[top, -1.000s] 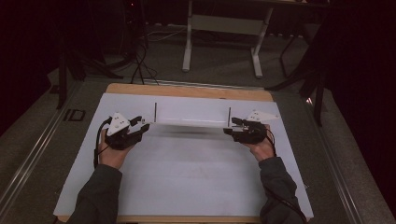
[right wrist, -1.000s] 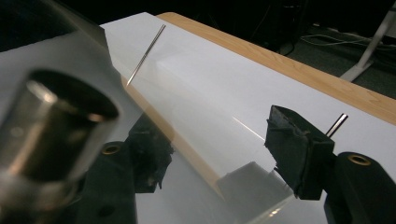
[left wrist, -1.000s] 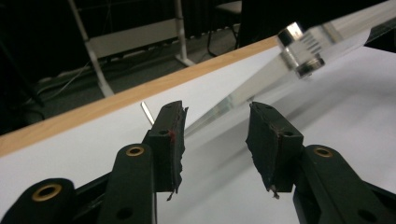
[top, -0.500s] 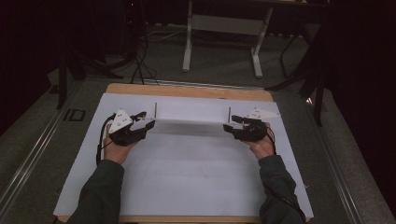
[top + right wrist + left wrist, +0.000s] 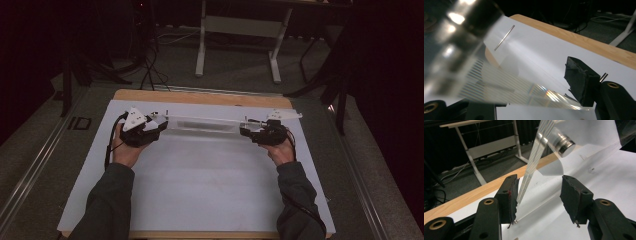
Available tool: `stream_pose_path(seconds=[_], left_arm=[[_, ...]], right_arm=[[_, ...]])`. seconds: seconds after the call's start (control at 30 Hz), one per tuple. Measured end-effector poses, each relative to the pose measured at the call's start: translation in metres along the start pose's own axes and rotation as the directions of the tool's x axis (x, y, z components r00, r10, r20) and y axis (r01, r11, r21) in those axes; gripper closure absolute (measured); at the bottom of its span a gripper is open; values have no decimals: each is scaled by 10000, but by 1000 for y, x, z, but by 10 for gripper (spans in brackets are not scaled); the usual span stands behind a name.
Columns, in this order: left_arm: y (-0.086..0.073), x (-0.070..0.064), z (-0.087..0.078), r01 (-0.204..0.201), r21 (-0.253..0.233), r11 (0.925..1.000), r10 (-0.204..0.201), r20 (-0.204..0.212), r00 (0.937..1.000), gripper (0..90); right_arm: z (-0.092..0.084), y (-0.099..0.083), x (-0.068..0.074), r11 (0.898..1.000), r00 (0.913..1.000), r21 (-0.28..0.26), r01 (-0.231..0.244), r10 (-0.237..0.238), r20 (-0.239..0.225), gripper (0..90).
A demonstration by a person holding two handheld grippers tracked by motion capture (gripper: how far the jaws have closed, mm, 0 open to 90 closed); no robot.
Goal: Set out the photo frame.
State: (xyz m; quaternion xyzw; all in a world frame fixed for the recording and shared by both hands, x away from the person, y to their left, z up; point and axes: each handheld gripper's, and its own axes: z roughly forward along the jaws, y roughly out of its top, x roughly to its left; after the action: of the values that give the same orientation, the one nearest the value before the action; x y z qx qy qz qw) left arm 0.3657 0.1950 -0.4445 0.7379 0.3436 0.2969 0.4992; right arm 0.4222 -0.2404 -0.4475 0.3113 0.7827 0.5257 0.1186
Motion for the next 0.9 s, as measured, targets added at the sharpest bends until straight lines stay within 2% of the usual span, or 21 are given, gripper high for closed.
stream_pose_path(seconds=[0.1, 0.17, 0.3, 0.33, 0.37, 0.4, 0.53, 0.63, 0.9], left_arm=[[4, 0, -5, 260, -86, 9996, -259, 60, 9996, 508], [9, -1, -8, 440, -51, 9990, -440, 79, 9990, 519], [14, -2, -11, 644, -131, 9978, -644, 45, 9979, 546], [15, -1, -12, 895, -163, 9959, -893, 130, 9959, 549], [15, -1, -12, 895, -163, 9959, -893, 130, 9959, 559], [15, -1, -12, 1081, -194, 9940, -1077, 218, 9939, 559], [12, 3, -11, 1585, -322, 9868, -1570, 437, 9866, 558], [13, 2, -11, 1740, -251, 9844, -1732, 339, 9843, 551], [13, 1, -11, 1720, -252, 9848, -1711, 329, 9847, 542]], right_arm=[[-4, 4, 2, 9999, 10000, -96, -69, 68, -57, 421], [-7, 9, 5, 10000, 10000, -31, -13, 13, 96, 427], [-11, 15, 7, 9998, 9997, -35, -191, 192, 169, 429], [-12, 15, 7, 9996, 9995, -85, -279, 281, 164, 430], [-12, 15, 7, 9996, 9995, -85, -279, 281, 164, 430], [-14, 16, 6, 9978, 9982, -287, -597, 597, -14, 434], [-12, 15, 8, 9975, 9977, -223, -670, 671, 18, 445], [-13, 15, 9, 9969, 9971, -166, -765, 766, 42, 446], [-14, 12, 13, 9963, 9966, -329, -799, 804, 153, 443]])
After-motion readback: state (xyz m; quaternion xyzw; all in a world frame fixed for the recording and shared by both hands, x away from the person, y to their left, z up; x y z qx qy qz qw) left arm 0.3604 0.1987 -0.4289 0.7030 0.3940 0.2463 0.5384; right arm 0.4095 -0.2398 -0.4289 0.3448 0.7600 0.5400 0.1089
